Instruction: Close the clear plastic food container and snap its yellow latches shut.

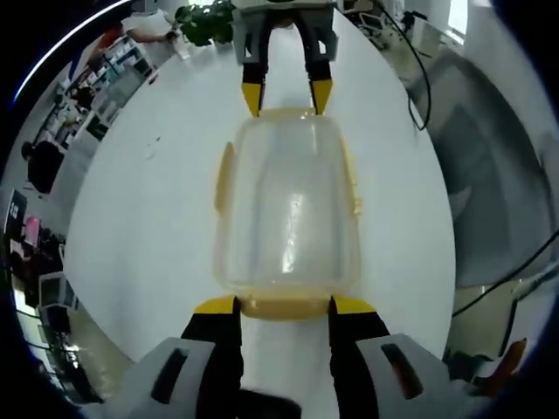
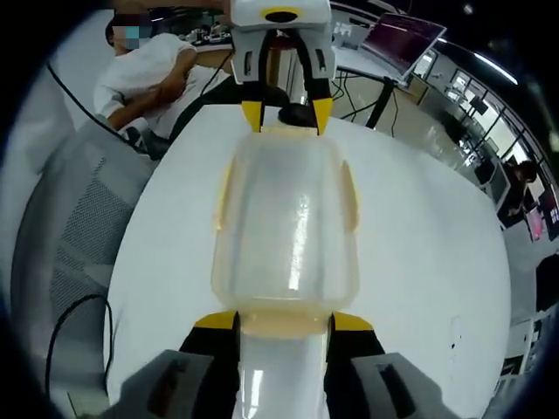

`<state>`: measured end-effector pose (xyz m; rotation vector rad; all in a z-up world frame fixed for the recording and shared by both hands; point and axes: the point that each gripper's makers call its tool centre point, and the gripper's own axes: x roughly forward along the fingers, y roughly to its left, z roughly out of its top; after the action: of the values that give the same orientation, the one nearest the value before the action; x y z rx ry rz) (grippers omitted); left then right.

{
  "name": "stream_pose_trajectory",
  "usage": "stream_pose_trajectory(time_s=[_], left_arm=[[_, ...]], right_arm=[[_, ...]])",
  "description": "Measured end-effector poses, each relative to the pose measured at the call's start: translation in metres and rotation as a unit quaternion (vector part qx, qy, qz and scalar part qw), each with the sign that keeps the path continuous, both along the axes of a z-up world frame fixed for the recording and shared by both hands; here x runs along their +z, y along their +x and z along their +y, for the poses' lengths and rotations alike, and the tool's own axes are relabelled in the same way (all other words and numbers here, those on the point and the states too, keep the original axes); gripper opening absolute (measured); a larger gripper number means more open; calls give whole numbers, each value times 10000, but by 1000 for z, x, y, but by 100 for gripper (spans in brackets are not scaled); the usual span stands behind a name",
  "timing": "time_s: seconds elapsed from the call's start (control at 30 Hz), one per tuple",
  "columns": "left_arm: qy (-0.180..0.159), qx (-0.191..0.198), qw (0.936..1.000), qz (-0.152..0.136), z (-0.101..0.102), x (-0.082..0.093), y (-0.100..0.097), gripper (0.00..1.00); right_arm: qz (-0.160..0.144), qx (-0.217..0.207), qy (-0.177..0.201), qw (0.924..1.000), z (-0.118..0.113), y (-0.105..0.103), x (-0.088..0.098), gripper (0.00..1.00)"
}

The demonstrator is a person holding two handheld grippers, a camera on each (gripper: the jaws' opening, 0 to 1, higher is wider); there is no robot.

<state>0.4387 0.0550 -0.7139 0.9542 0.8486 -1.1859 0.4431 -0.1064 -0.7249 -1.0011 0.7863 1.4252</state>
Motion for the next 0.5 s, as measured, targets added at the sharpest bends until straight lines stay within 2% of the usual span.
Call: stream_pose_trajectory(time_s=[0.5], left_arm=[[-94,-45,9999,-33,-35,6,5,37]], right_arm=[[-23,-20,-49,10000,-35,5,4,36]])
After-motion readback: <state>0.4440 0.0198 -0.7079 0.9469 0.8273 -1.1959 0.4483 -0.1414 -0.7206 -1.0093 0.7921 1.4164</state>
